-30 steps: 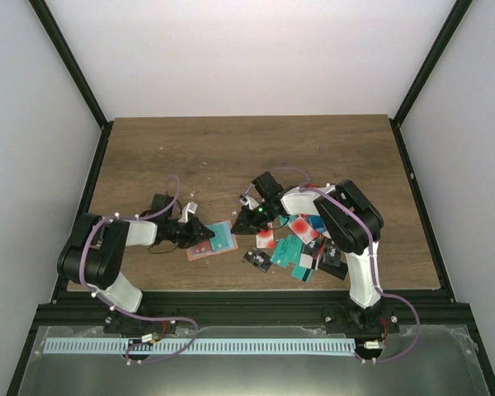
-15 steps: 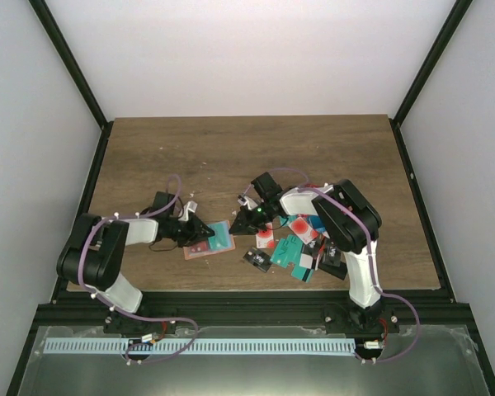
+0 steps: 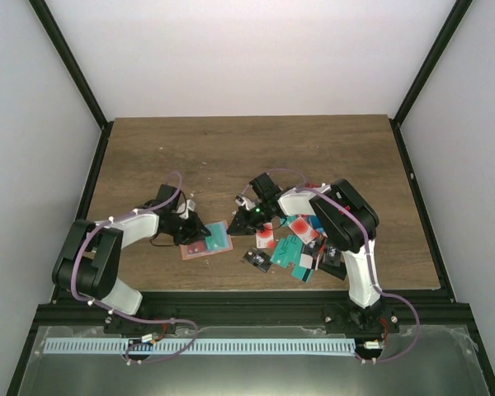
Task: Put the credit cards into the card holder
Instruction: Insert the credit card into the card holder.
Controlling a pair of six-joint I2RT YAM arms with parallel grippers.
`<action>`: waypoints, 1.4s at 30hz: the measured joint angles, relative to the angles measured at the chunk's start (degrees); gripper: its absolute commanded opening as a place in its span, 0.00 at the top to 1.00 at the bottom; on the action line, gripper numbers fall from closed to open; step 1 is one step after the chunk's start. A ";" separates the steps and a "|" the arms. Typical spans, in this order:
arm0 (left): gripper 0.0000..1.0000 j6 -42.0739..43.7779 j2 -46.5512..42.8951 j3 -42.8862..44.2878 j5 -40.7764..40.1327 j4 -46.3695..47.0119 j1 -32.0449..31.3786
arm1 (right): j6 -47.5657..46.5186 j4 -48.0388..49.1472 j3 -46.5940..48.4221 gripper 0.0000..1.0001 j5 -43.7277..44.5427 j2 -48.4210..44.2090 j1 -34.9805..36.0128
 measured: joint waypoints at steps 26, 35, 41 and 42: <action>0.78 -5.20 0.59 4.90 -6.80 -6.05 -4.61 | -2.23 -0.44 0.02 0.85 0.48 -0.31 0.09; 0.88 -2.36 -4.42 7.34 -10.01 -14.25 -4.70 | -3.06 -1.57 0.00 0.84 3.26 -1.62 0.98; 0.96 -0.87 -4.76 7.41 -9.55 -14.62 -4.74 | -3.06 -2.40 -0.07 0.81 3.32 -2.10 1.16; 0.96 -0.48 -4.46 7.41 -9.46 -14.43 -4.81 | -3.04 -2.47 -0.07 0.80 3.26 -2.14 1.18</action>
